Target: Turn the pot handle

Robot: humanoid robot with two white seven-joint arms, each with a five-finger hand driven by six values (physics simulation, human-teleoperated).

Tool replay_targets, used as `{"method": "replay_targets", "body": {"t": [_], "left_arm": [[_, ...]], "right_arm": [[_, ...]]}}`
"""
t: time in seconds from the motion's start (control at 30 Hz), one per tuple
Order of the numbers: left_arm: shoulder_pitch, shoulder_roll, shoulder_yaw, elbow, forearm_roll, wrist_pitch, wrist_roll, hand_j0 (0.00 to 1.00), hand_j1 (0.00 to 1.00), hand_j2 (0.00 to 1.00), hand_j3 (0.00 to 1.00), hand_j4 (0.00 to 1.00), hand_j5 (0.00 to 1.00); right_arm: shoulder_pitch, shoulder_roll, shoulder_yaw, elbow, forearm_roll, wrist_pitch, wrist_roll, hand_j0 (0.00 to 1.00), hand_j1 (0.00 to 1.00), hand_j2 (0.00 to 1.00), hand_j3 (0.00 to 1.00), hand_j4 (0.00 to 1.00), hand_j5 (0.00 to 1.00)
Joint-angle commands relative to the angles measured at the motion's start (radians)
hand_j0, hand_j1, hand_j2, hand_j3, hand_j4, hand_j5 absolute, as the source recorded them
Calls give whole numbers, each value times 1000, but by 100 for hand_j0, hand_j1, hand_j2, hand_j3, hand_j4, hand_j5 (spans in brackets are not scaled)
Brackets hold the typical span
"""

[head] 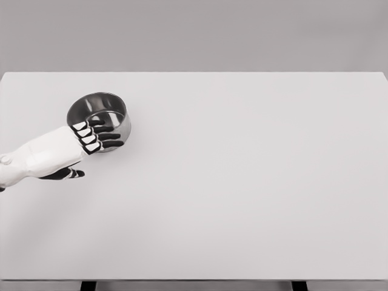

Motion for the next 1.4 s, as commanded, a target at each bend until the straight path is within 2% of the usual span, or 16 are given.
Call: {"method": "replay_targets", "body": {"t": [0.0, 0.5, 1.37], "left_arm": [[0, -4, 0, 0, 5, 0, 1, 100, 100, 100, 100, 100, 100], [9, -11, 7, 6, -47, 0, -1, 100, 100, 100, 100, 100, 100], [14, 3, 54, 46, -48, 11, -4, 100, 100, 100, 100, 100, 100]], "right_arm": [[0, 0, 0, 0, 0, 0, 0, 100, 100, 100, 100, 100, 100], [0, 0, -1, 0, 1, 0, 0, 100, 100, 100, 100, 100, 100], [0, 0, -1, 0, 0, 0, 0, 100, 100, 100, 100, 100, 100]]}}
